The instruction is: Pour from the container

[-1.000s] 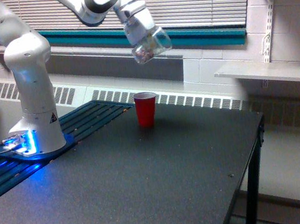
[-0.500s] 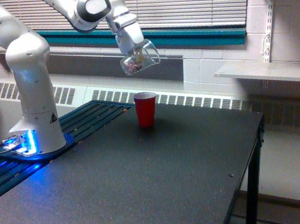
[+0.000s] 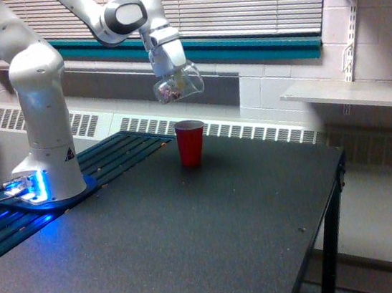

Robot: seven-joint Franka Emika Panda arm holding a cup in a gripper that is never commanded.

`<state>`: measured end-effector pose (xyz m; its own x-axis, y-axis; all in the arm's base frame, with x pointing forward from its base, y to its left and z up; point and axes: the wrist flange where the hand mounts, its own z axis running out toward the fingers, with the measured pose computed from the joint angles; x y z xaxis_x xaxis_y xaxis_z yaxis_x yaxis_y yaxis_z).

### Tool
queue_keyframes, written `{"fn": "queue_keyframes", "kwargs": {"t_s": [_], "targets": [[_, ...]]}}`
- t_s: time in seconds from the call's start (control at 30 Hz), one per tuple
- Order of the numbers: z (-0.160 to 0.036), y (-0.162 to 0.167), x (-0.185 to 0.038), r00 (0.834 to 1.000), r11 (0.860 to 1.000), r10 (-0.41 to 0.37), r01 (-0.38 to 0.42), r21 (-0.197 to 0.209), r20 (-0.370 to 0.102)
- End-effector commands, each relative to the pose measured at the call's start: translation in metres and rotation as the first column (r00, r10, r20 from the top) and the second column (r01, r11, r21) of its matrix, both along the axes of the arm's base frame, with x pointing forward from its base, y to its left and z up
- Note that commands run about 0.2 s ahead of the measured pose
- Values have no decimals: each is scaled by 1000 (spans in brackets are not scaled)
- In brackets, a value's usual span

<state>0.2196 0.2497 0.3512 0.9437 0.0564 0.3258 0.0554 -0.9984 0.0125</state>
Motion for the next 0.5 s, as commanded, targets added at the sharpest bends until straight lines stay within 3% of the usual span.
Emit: {"fn": "queue_keyframes", "kwargs": {"t_s": [0.03, 0.5], "targets": [[-21, 1, -12, 999, 999, -17, 16, -33, -42], [-32, -3, -17, 996, 997, -25, 18, -74, -85]]}}
